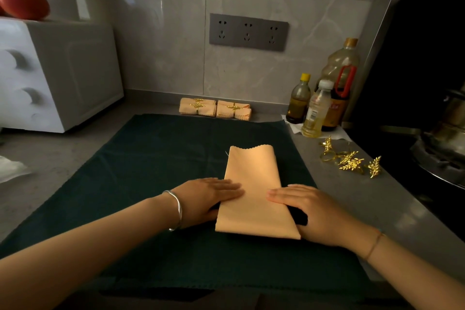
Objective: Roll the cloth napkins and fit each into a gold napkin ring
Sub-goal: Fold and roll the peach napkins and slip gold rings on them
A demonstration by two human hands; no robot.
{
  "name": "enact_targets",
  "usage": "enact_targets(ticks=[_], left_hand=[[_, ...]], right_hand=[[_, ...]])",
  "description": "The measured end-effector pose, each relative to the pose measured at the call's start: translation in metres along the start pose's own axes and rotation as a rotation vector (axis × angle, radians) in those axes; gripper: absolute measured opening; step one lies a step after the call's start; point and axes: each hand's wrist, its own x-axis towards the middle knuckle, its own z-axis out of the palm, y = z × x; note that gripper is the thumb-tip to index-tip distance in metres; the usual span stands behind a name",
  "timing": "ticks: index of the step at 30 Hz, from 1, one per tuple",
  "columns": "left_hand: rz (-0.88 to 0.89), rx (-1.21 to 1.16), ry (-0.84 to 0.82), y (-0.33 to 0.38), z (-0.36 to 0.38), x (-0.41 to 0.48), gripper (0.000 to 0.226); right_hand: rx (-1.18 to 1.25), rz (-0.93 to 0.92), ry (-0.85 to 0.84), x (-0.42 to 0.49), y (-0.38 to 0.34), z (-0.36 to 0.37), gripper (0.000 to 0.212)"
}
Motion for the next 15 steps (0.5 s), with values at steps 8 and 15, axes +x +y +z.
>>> enact_targets(ticks=[8,15], left_hand=[[-0.104,-0.177,0.234,-0.010,0.000,0.003,0.038],[-0.337,-0.706,0.347,-0.025,-0.003,0.030,0.027]], right_hand=[[0.317,0.136,0.191,0.005,0.004,0.006,0.042],[0.758,0.478,0.342,0.041,0.007,0.002,0.011]])
